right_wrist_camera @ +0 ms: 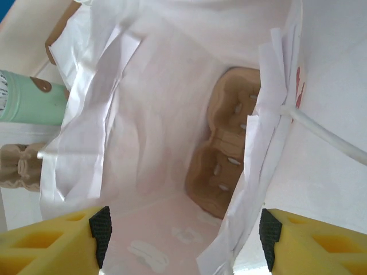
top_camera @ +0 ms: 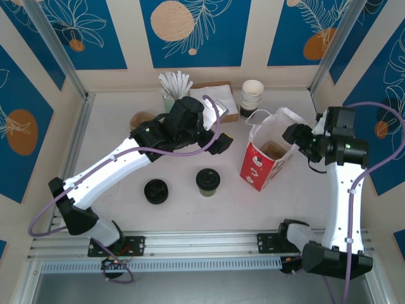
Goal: Pack the takeout coffee
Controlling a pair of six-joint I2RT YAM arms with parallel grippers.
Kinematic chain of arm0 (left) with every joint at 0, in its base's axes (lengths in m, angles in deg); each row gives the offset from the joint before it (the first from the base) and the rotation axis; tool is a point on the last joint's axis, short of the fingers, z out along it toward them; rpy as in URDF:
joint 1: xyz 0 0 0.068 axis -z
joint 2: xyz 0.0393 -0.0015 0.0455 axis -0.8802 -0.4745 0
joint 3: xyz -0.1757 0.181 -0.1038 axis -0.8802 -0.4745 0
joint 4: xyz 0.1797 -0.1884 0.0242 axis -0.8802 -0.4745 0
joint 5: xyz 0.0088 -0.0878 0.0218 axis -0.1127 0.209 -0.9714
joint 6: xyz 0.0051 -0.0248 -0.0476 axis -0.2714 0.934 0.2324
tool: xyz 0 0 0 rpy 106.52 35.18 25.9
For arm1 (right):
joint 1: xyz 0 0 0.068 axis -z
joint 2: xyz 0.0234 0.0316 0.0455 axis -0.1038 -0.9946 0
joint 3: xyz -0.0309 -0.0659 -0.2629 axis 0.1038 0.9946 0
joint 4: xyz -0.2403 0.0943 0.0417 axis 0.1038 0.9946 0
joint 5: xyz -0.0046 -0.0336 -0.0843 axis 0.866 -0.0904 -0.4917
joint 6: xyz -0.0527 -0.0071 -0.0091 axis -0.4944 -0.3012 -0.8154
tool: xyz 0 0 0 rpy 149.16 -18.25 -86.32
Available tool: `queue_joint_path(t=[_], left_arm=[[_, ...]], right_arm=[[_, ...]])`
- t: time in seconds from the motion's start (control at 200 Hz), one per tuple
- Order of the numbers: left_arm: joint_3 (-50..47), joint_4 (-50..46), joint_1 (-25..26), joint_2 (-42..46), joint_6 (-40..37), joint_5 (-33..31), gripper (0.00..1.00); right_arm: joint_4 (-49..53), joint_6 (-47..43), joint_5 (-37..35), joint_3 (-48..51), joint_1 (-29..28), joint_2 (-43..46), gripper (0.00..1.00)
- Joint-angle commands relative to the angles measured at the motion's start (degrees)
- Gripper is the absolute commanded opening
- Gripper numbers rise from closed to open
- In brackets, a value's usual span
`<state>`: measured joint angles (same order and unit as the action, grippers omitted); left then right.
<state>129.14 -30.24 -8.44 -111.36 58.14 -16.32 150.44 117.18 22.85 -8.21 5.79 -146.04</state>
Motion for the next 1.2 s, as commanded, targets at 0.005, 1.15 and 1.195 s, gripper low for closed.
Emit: queue_joint_path(t=[0.005,1.15,1.195], left_arm=[[-1.18,1.57,-1.01,1.84,0.32,0.87,0.98],[-5.8,4.44,-4.25,4.53,0.4,5.04,0.98],[-5.97,4.6,-4.49,4.61,0.41,5.26,0.98]], right_arm=[[0.34,0.77,-0.38,-2.21,0.37,-0.85,0.72],[9.14,-1.23,-1.62,-2.4,4.89,2.63,0.81],[9.02,-1.01,-1.38,-2.9,4.89,2.29,0.86]])
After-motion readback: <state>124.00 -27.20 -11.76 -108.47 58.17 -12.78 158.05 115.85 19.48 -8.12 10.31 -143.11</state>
